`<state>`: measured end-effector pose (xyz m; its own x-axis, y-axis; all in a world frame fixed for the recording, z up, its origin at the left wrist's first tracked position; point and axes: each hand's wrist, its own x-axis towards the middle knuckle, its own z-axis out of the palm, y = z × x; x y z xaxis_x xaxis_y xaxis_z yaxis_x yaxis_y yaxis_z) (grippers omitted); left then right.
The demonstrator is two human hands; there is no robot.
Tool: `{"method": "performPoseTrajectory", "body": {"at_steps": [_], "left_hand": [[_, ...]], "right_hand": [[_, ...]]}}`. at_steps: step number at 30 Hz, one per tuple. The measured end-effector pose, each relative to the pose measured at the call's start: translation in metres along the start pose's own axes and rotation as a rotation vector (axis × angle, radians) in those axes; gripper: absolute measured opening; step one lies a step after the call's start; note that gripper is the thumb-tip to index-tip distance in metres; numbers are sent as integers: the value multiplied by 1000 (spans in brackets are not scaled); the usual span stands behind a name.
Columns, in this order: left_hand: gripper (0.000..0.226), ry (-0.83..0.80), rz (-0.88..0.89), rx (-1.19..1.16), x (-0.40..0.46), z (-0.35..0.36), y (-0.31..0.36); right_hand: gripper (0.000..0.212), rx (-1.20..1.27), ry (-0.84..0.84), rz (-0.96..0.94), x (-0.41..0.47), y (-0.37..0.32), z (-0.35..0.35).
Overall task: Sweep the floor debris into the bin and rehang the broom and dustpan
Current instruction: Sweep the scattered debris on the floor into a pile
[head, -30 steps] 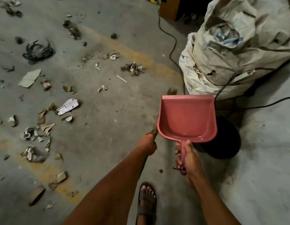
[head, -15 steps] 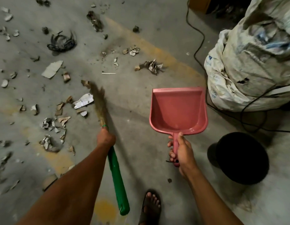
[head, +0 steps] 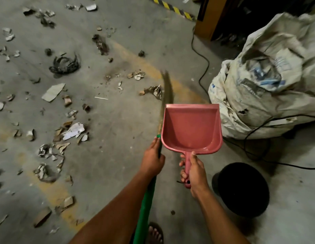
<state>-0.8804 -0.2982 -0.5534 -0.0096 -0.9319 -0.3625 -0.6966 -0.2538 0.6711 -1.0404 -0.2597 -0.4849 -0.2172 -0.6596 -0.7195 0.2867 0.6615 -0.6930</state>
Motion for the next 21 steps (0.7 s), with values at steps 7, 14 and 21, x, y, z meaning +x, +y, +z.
{"method": "performPoseTrajectory", "body": {"at_steps": [7,14,21], "left_hand": [[43,-299,74,109,88,39,56],[62,-272,7,157,176,53,32],[57,-59,-338,117,239,-8,-42]], "right_hand": [[53,58,66,-31,44,-32,-23],[51,14,72,-13,101,-39,-24],[47,19,36,38,141,-35,24]]}}
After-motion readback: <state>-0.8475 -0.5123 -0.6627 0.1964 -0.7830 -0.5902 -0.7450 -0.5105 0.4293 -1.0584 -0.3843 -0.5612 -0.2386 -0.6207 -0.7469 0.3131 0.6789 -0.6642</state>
